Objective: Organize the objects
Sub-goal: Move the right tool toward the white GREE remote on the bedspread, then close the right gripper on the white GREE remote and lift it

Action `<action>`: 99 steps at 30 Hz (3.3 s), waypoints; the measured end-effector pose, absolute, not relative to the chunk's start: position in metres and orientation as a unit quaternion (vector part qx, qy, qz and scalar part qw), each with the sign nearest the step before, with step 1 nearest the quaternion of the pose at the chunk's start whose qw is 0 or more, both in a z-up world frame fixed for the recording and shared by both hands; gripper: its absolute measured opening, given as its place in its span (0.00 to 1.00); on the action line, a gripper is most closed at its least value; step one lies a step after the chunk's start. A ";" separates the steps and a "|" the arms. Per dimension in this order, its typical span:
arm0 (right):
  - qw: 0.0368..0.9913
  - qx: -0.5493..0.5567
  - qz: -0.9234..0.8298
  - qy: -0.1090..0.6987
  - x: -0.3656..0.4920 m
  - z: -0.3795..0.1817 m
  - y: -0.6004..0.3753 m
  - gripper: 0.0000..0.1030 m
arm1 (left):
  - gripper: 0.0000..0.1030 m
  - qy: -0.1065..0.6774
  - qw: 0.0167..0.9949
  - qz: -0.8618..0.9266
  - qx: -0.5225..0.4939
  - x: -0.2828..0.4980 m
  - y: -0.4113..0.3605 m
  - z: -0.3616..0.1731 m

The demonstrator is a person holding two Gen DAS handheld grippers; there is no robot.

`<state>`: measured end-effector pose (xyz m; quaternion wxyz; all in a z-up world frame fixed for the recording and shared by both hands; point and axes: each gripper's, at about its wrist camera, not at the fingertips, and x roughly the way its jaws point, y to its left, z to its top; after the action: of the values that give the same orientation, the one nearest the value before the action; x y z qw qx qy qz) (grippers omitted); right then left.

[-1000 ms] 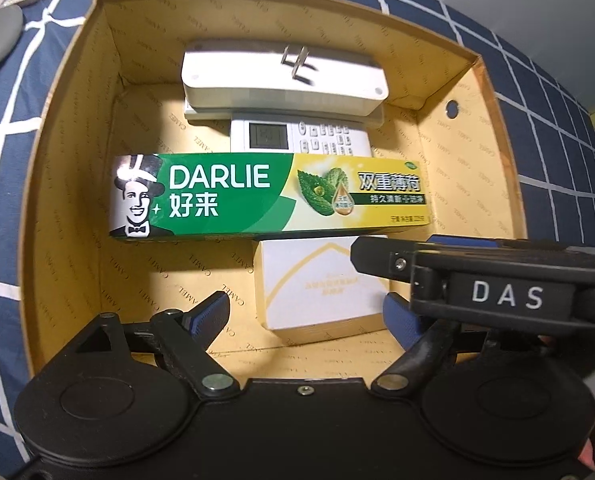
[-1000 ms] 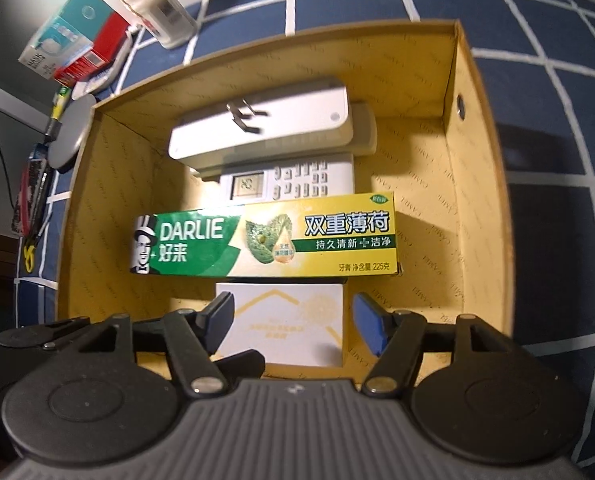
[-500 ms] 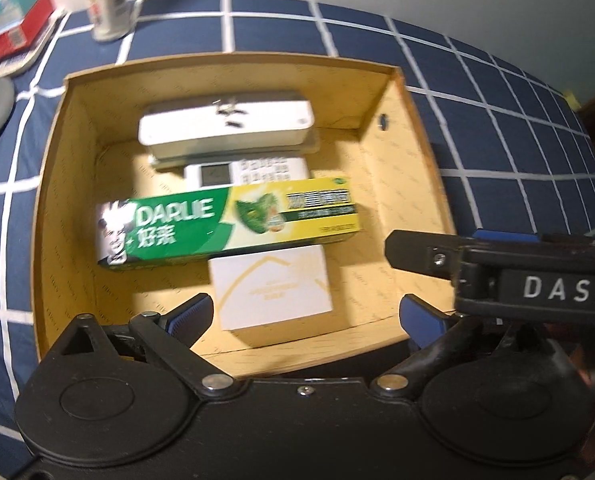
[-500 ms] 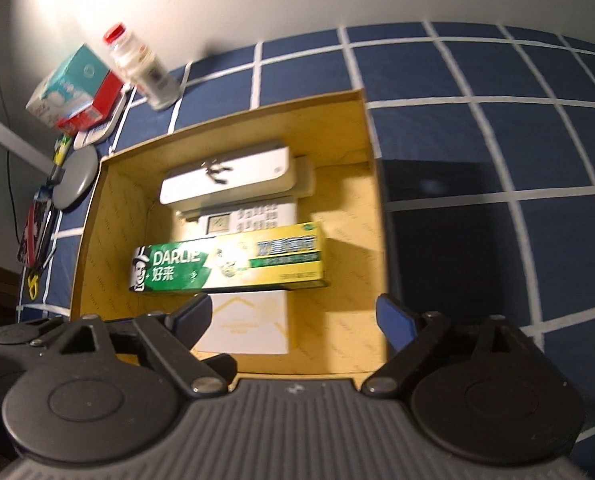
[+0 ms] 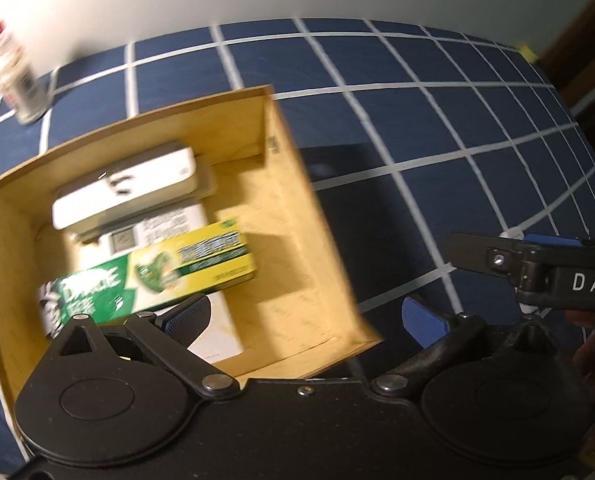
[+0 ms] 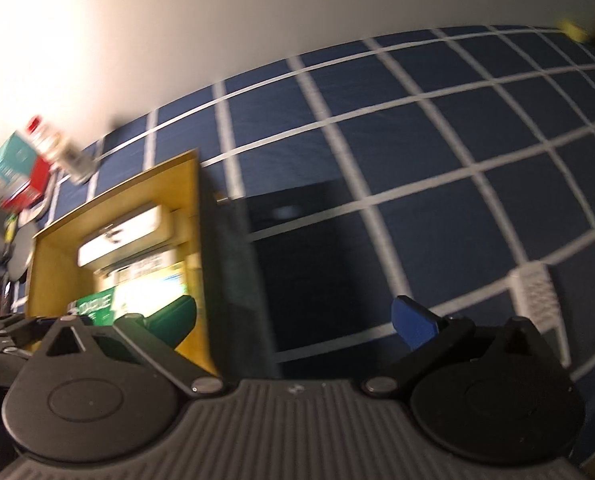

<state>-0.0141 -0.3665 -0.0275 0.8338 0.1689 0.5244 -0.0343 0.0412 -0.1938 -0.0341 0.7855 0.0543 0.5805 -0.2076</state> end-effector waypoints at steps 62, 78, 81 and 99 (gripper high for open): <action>0.717 0.321 -0.277 0.553 -0.126 -0.165 -0.644 0.66 | 1.00 0.624 0.672 -0.329 0.226 0.015 -0.506 -0.166; 0.674 0.459 -0.298 0.497 -0.128 -0.176 -0.645 0.70 | 1.00 0.605 0.612 -0.413 0.296 0.008 -0.551 -0.170; 0.665 0.467 -0.308 0.495 -0.127 -0.181 -0.641 0.71 | 1.00 0.607 0.599 -0.426 0.302 0.010 -0.555 -0.174; 0.657 0.478 -0.307 0.495 -0.108 -0.192 -0.641 0.78 | 1.00 0.610 0.560 -0.468 0.309 0.011 -0.575 -0.194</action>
<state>-0.1084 -0.6409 -0.1918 0.6571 0.4784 0.4954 -0.3065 0.0106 -0.5747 -0.1940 0.5596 0.3094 0.6099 -0.4680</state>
